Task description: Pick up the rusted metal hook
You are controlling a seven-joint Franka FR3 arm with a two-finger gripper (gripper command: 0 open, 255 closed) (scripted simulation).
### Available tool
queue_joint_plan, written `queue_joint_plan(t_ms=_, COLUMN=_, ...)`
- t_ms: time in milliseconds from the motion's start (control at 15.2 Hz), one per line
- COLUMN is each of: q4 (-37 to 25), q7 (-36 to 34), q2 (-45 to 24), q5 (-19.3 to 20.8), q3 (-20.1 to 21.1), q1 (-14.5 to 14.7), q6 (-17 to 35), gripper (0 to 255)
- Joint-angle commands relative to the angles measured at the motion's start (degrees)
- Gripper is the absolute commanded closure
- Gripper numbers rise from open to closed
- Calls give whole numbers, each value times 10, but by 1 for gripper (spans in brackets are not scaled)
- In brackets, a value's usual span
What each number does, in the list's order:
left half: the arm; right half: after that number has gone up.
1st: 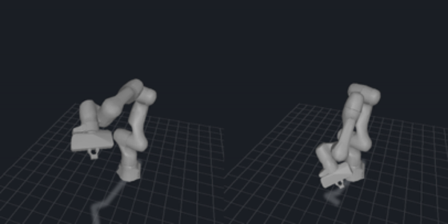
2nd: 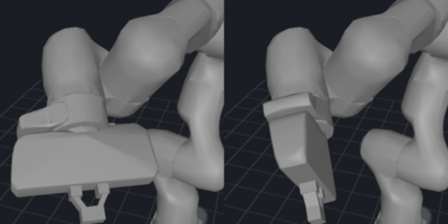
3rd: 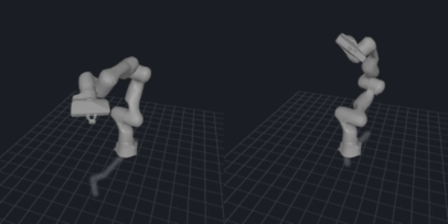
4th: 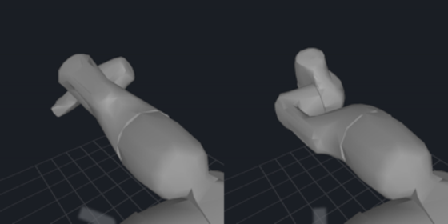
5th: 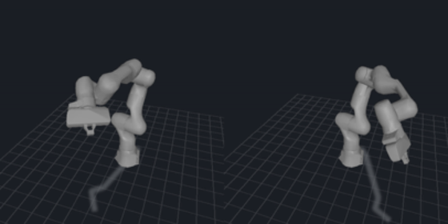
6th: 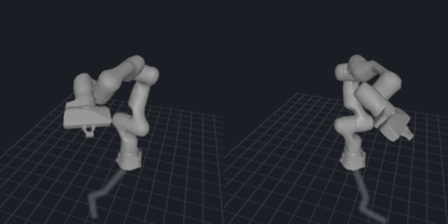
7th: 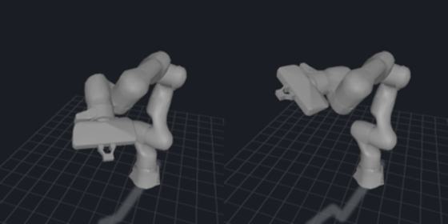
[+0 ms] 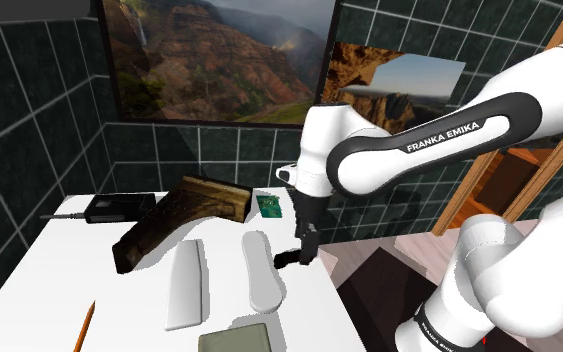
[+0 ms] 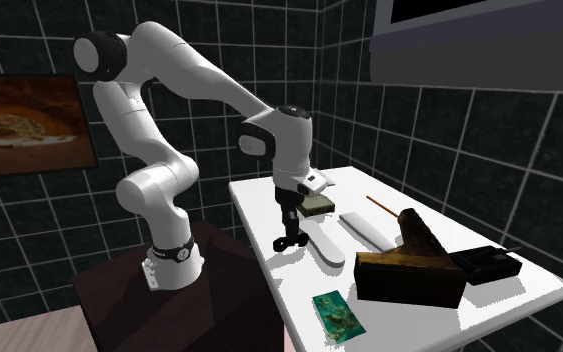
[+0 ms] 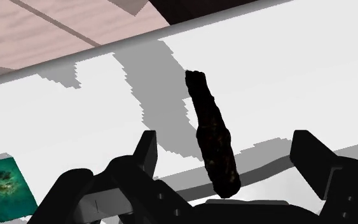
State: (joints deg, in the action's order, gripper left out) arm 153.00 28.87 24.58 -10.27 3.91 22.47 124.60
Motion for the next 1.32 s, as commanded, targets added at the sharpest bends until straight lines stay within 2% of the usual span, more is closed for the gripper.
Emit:
queue_joint_plan(t_ms=0, q4=5, q7=6, q2=-16, q5=-4, q3=1, q1=4, q6=20, gripper=0)
queue_joint_plan(t_ms=330, q4=25, q7=14, q2=-50, q5=-11, q3=2, q1=6, q6=73, gripper=0)
queue_joint_plan(t_ms=462, q4=25, q7=14, q2=-50, q5=-11, q3=2, q1=6, q6=73, gripper=0)
queue_joint_plan(t_ms=528, q4=25, q7=14, q2=-49, q5=-11, q3=3, q1=7, q6=73, gripper=255)
queue_joint_plan(t_ms=1122, q4=25, q7=14, q2=-50, q5=-11, q3=2, q1=6, q6=73, gripper=255)
queue_joint_plan(t_ms=1254, q4=18, q7=11, q2=-37, q5=-9, q3=2, q1=5, q6=54, gripper=255)
